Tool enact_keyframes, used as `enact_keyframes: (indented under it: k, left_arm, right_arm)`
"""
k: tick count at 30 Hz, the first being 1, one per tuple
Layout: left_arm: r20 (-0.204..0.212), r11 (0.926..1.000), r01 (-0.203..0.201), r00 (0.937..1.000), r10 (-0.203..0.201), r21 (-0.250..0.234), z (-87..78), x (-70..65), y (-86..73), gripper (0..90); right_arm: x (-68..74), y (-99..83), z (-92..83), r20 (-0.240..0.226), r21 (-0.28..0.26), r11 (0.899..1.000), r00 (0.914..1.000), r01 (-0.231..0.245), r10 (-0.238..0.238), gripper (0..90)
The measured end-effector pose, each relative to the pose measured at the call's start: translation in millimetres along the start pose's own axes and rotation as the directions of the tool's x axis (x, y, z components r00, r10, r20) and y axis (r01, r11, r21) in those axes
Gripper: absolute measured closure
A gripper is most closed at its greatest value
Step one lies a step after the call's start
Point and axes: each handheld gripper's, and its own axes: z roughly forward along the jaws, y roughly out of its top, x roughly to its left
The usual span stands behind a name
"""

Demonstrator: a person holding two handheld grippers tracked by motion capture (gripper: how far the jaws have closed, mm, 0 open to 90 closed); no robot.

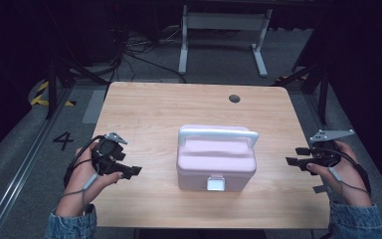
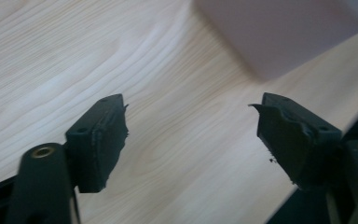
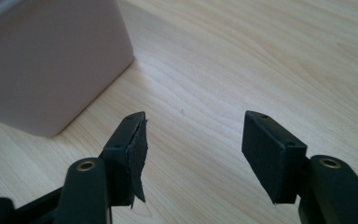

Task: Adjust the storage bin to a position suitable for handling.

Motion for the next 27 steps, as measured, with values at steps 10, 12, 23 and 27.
enact_keyframes:
  k: [10,12,23,27]
  left_arm:
    - [-0.007,0.9794,-0.128,0.9916,0.129,-0.156,-5.1,-23.2,32.6,30.1]
    - [-0.003,0.9682,-0.16,0.9867,0.162,-0.192,-6.0,-28.8,40.1,27.9]
    - [0.076,0.903,-0.2,0.9664,0.246,-0.38,15.1,-54.7,67.4,20.8]
    - [0.061,0.8979,-0.195,0.9695,0.238,-0.395,28.2,-56.8,74.8,21.9]
  right_arm:
    - [-0.2,-11.2,-7.4,-0.022,-0.011,1.0,0.9998,-0.001,0.0,39.9]
    - [0.8,-12.0,-7.9,-0.006,-0.012,1.0,1.0,0.008,-0.008,38.8]
    - [8.3,-18.1,-12.7,0.005,-0.025,1.0,1.0,0.003,-0.003,39.0]
    - [10.1,-17.6,-14.3,0.011,-0.039,0.999,0.9998,0.015,-0.015,39.0]
